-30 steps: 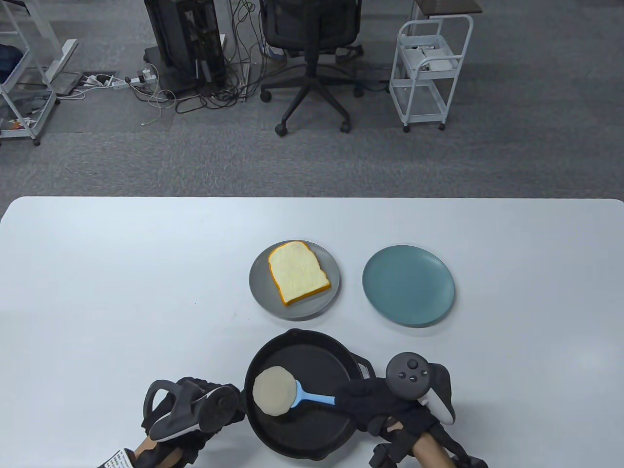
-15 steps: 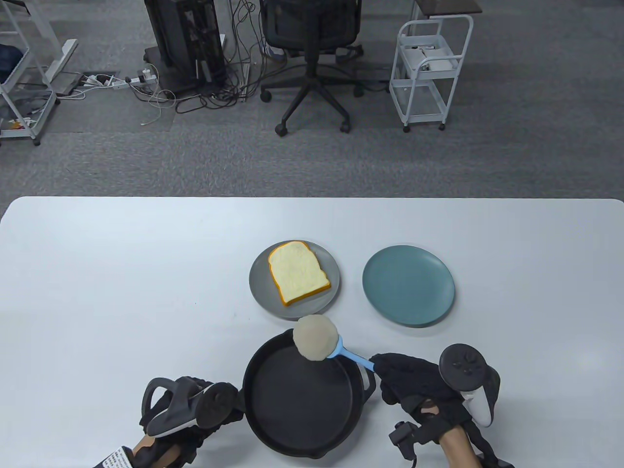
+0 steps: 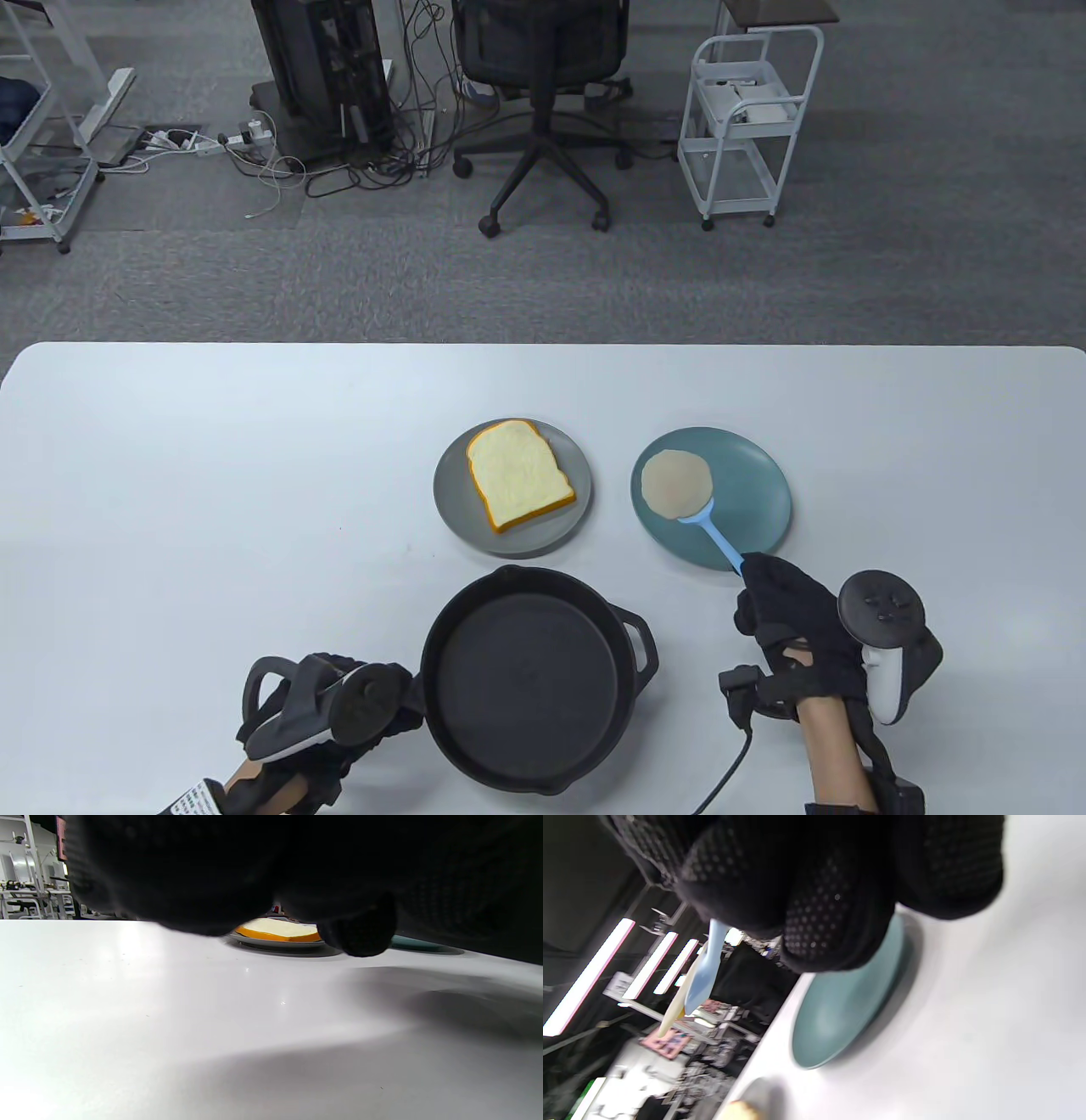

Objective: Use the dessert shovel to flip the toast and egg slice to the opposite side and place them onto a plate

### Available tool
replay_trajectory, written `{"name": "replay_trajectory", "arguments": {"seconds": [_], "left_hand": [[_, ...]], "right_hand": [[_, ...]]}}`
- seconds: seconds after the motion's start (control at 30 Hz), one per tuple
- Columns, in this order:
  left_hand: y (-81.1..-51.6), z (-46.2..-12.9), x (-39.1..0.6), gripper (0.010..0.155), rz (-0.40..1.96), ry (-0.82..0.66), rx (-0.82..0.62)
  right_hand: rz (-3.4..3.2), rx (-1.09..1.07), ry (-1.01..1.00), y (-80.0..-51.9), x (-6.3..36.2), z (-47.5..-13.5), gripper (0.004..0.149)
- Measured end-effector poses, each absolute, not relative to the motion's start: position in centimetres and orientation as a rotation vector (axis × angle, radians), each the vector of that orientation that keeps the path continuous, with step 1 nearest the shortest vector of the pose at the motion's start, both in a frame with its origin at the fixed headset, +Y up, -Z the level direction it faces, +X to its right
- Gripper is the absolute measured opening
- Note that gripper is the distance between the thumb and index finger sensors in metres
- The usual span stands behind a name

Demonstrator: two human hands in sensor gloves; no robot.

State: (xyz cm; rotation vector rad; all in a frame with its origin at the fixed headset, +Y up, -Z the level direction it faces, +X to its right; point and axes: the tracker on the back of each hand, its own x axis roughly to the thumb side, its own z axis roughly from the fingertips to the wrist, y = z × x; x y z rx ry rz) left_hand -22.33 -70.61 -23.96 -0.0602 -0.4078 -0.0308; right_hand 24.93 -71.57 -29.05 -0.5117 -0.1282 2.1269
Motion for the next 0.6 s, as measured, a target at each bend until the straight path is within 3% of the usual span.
{"name": "replay_trajectory", "arguments": {"seconds": [0.4, 0.6], "left_hand": [[-70.4, -23.7, -22.2, 0.047, -0.045, -0.417, -0.043], [-70.6, -23.8, -22.1, 0.047, -0.046, -0.424, -0.047]], "right_hand": [[2.477, -0.737, -0.096, -74.3, 24.3, -32.4, 0.051], [2.866, -0.643, -0.373, -72.8, 22.0, -32.0, 0.050]]}}
